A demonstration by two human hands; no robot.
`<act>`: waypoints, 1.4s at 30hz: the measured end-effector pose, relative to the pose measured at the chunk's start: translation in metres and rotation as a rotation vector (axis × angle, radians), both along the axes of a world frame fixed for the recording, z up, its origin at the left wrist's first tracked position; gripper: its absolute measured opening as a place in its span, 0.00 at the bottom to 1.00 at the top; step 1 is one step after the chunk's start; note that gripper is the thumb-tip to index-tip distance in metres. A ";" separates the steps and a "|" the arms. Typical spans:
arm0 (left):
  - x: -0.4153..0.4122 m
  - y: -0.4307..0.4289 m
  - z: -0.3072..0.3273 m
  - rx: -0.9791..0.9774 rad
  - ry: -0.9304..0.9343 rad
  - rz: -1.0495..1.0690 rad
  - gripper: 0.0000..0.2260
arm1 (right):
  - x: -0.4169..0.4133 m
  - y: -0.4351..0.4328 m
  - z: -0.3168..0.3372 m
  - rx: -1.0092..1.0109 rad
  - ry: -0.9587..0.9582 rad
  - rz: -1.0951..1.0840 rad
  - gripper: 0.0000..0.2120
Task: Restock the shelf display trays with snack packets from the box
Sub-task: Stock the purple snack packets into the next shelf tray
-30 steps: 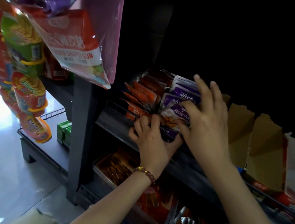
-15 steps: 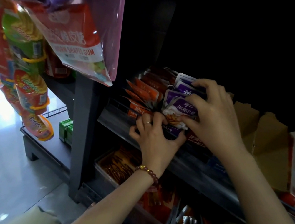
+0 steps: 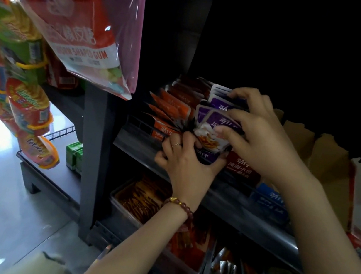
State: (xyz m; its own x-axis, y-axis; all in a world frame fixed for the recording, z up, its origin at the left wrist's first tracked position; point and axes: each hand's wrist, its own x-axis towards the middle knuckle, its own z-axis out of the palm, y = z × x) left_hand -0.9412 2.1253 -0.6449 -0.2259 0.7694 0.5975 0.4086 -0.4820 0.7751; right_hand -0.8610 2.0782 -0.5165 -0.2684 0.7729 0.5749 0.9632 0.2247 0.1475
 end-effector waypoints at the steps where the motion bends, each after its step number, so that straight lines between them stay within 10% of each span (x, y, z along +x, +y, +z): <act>1: 0.000 0.000 0.000 -0.005 -0.003 -0.008 0.25 | 0.001 0.000 0.001 -0.011 0.001 0.004 0.22; 42: 0.001 0.002 -0.002 0.041 -0.029 0.016 0.23 | -0.017 -0.006 -0.024 0.201 -0.097 -0.304 0.23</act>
